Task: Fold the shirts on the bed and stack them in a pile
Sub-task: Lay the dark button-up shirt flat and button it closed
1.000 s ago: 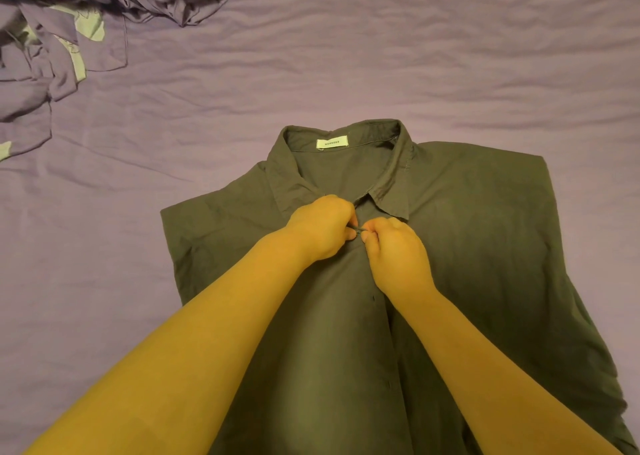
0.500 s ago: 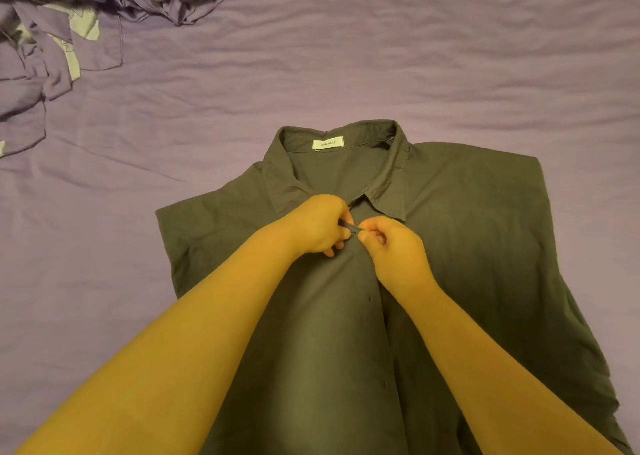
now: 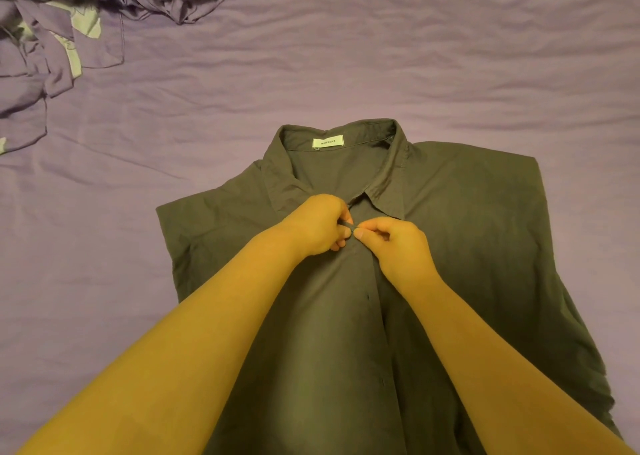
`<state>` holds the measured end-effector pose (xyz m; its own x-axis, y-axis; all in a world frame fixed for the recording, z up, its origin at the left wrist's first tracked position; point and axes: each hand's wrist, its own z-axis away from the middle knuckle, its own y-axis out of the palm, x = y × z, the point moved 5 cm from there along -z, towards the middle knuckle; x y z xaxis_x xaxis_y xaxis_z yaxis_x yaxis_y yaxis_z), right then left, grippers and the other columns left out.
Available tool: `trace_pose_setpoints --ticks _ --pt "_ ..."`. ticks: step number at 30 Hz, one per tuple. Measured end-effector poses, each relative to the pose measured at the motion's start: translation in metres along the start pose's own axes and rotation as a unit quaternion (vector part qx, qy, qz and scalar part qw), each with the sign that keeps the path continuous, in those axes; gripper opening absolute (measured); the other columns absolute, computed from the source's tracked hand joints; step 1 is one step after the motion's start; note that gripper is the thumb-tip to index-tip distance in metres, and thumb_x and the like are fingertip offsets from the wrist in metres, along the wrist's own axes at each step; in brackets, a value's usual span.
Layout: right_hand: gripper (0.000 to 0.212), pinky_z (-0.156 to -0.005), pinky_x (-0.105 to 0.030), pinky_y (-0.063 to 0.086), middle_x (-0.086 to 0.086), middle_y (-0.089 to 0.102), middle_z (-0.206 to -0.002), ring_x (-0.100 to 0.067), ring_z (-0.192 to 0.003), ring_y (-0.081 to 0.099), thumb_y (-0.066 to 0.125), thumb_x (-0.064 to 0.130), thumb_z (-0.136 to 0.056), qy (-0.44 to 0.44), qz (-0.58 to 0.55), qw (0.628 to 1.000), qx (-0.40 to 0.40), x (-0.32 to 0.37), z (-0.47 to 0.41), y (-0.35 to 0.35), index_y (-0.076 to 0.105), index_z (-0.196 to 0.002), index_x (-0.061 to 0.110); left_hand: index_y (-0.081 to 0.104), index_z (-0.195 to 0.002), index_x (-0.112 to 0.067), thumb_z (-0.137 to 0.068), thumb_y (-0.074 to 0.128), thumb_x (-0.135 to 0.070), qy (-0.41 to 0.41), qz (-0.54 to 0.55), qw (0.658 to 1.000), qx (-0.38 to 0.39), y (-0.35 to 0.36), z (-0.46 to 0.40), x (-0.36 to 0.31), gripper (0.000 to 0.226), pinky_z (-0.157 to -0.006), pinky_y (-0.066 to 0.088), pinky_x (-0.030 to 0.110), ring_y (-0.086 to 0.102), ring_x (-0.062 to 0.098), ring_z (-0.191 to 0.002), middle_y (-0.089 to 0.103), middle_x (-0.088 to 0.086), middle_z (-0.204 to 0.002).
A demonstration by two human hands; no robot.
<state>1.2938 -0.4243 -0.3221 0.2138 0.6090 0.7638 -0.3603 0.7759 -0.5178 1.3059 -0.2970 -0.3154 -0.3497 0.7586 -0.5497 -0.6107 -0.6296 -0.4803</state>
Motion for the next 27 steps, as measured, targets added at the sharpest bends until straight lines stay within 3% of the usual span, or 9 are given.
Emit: trace_pose_setpoints --ticks 4,7,11,15,18,20,23,27 --pt "0.020 -0.075 -0.020 0.043 -0.004 0.067 -0.098 -0.009 -0.082 0.054 0.056 0.019 -0.093 0.003 0.019 1.000 -0.008 -0.002 0.000 0.003 0.069 -0.105 0.011 0.061 -0.109 -0.001 -0.096 0.051 -0.011 -0.006 0.008 1.000 0.009 -0.002 0.000 -0.003 0.019 -0.073 0.053 0.024 0.064 0.019 -0.079 0.068 0.017 -0.094" --pt "0.019 -0.076 -0.021 0.045 -0.004 0.067 -0.097 -0.010 -0.083 0.055 0.056 0.019 -0.093 -0.016 0.023 0.999 -0.020 -0.005 0.003 0.004 0.068 -0.105 0.012 0.061 -0.111 -0.001 -0.096 0.051 -0.010 -0.027 0.000 0.999 0.029 -0.002 0.000 -0.007 0.020 -0.066 0.054 0.026 0.066 0.027 -0.085 0.062 0.013 -0.090" --pt "0.018 -0.077 -0.029 0.047 -0.005 0.065 -0.095 -0.014 -0.085 0.055 0.055 0.018 -0.094 -0.066 0.057 0.996 -0.034 -0.006 0.007 0.006 0.069 -0.104 0.012 0.063 -0.111 -0.007 -0.096 0.051 -0.014 -0.027 -0.087 0.994 0.056 -0.003 -0.003 -0.015 0.020 -0.055 0.051 0.023 0.065 0.025 -0.072 0.065 0.013 -0.094" --pt "0.020 -0.078 -0.029 0.045 -0.008 0.063 -0.100 -0.020 -0.093 0.055 0.053 0.015 -0.094 -0.083 0.084 0.992 -0.036 -0.005 0.008 0.009 0.068 -0.107 0.011 0.062 -0.115 -0.008 -0.096 0.051 -0.017 -0.006 -0.172 0.983 0.070 -0.003 -0.003 -0.018 0.023 -0.053 0.050 0.023 0.067 0.029 -0.077 0.059 0.005 -0.078" --pt "0.019 -0.081 -0.032 0.047 -0.008 0.061 -0.103 -0.022 -0.094 0.055 0.054 0.015 -0.093 -0.065 0.087 0.993 -0.050 -0.005 0.008 0.010 0.069 -0.105 0.012 0.063 -0.116 -0.009 -0.096 0.052 -0.019 0.024 -0.215 0.975 0.055 -0.003 -0.001 -0.019 0.025 -0.052 0.046 0.018 0.062 0.023 -0.069 0.064 0.013 -0.094" --pt "0.020 -0.085 -0.034 0.045 -0.008 0.059 -0.107 -0.021 -0.097 0.052 0.053 0.018 -0.094 -0.042 0.105 0.991 -0.068 -0.005 0.009 0.011 0.069 -0.105 0.014 0.063 -0.117 -0.011 -0.095 0.054 -0.022 0.046 -0.236 0.970 0.022 -0.004 0.000 -0.018 0.026 -0.067 0.047 0.024 0.057 0.019 -0.077 0.059 0.012 -0.112" --pt "0.025 -0.091 -0.034 0.041 -0.008 0.057 -0.115 -0.022 -0.105 0.048 0.047 0.021 -0.097 -0.025 0.142 0.988 -0.063 -0.004 0.008 0.013 0.066 -0.112 0.015 0.061 -0.118 -0.015 -0.094 0.055 -0.023 0.064 -0.243 0.968 -0.006 -0.002 0.000 -0.011 0.026 -0.087 0.046 0.034 0.054 0.025 -0.103 0.049 0.009 -0.120" --pt "0.024 -0.088 -0.032 0.042 -0.007 0.057 -0.113 -0.019 -0.102 0.048 0.047 0.020 -0.097 -0.032 0.135 0.989 -0.053 -0.006 0.005 0.013 0.066 -0.111 0.016 0.061 -0.116 -0.018 -0.094 0.054 -0.022 0.090 -0.237 0.967 -0.022 -0.002 -0.001 -0.003 0.023 -0.090 0.044 0.036 0.051 0.023 -0.105 0.048 0.006 -0.117"
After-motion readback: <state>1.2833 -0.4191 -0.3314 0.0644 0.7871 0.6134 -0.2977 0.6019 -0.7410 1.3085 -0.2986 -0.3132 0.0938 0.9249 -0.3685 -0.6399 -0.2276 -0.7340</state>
